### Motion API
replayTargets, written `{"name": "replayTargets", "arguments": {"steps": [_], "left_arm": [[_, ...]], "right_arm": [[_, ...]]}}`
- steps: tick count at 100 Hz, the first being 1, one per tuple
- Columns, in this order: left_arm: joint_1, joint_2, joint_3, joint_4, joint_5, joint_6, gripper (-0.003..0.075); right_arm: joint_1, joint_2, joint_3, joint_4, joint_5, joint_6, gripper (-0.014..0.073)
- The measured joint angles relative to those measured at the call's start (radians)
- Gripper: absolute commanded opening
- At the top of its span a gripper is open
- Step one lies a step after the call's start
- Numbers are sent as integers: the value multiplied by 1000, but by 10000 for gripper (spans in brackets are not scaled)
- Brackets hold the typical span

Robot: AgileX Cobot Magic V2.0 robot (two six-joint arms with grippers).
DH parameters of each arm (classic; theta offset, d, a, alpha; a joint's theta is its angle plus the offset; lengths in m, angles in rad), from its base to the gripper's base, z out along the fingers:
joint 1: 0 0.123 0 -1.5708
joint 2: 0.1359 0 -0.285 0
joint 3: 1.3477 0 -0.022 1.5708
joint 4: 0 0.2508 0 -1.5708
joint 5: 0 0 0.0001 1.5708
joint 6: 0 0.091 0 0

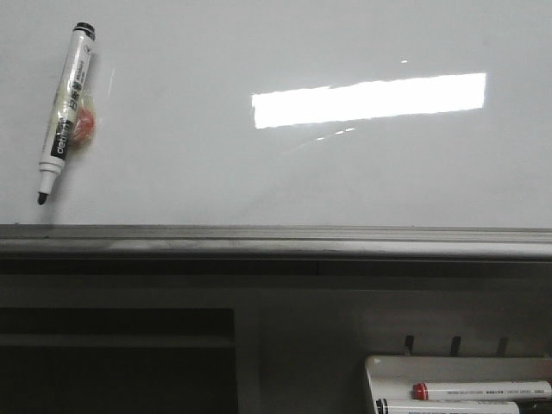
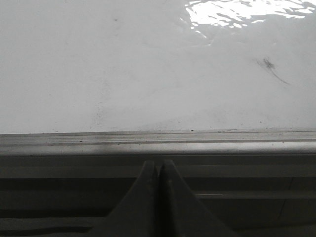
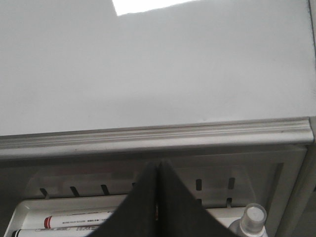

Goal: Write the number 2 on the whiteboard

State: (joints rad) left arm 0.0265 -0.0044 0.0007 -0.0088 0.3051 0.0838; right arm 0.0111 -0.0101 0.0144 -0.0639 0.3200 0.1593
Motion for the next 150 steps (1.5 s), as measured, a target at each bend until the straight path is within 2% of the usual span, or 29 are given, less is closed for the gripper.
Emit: {"name": "replayTargets", "arguments": {"steps": [96, 113, 130, 150], "left_arm": [[0, 0, 0, 0, -11, 0, -20], [0, 0, 0, -31, -189, 0, -20], [0, 0, 0, -46, -357, 0, -20], [0, 0, 0, -44, -477, 14, -20]], "right_arm": [[0, 0, 0, 0, 0, 0, -71], [0, 0, 0, 2, -48, 0, -71], [0, 0, 0, 9, -275, 1, -71], [0, 0, 0, 9, -425, -21, -71]]}}
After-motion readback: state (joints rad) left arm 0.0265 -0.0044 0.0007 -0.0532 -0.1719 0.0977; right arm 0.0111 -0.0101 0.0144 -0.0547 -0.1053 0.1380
